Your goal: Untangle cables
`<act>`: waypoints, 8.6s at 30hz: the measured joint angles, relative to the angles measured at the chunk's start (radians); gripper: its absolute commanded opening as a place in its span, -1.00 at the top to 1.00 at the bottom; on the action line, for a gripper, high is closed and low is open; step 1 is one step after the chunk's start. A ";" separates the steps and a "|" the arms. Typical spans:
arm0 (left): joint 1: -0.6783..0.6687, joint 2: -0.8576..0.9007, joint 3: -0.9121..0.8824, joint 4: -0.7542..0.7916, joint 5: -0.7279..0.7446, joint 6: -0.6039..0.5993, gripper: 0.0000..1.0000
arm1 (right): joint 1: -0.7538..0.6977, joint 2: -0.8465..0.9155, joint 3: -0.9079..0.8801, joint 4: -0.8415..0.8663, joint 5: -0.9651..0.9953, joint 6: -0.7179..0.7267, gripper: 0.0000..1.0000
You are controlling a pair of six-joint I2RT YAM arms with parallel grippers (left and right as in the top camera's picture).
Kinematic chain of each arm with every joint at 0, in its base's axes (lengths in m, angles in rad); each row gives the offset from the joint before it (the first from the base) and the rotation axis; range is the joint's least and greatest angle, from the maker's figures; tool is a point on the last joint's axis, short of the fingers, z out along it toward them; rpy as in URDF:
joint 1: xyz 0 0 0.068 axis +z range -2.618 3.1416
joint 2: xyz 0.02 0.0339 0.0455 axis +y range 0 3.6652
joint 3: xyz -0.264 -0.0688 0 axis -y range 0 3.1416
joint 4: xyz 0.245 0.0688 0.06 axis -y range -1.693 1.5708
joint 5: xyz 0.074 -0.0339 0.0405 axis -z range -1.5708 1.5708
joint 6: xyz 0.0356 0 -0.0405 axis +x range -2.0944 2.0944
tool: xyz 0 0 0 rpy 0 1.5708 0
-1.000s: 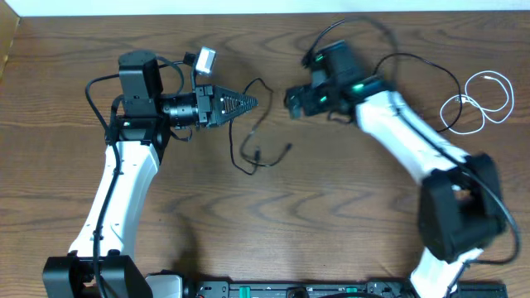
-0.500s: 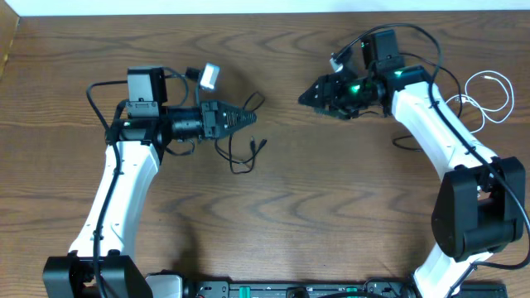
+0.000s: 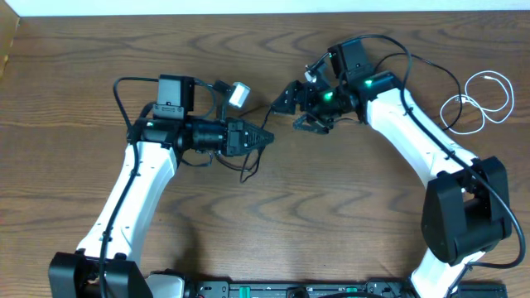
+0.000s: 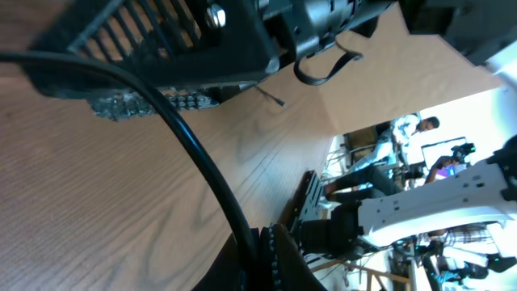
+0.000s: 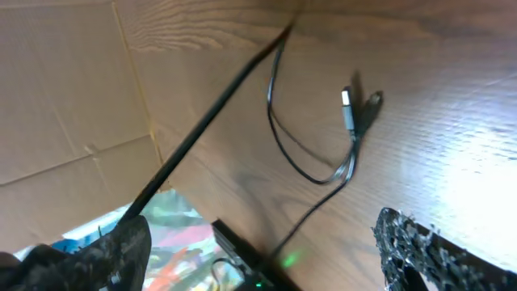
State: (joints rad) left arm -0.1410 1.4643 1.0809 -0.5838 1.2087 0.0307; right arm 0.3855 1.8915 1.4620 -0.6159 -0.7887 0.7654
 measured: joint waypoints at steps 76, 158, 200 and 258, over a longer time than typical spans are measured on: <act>-0.084 0.000 0.000 -0.180 -0.348 0.018 -0.32 | -0.031 -0.096 0.079 0.067 0.274 -0.391 0.98; -0.084 0.000 0.000 -0.151 -0.662 0.011 -0.96 | -0.386 -0.113 0.100 -0.243 0.581 -0.482 -0.99; -0.080 0.000 0.003 -0.119 -0.911 0.019 -0.96 | -0.386 -0.113 0.100 -0.243 0.581 -0.482 -0.99; -0.039 -0.721 0.053 0.214 -1.032 0.022 -0.96 | -0.386 -0.113 0.100 -0.241 0.581 -0.482 -0.99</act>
State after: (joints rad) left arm -0.1802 0.7433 1.1343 -0.3698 0.1764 0.0528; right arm -0.0010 1.7782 1.5620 -0.8574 -0.2081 0.2832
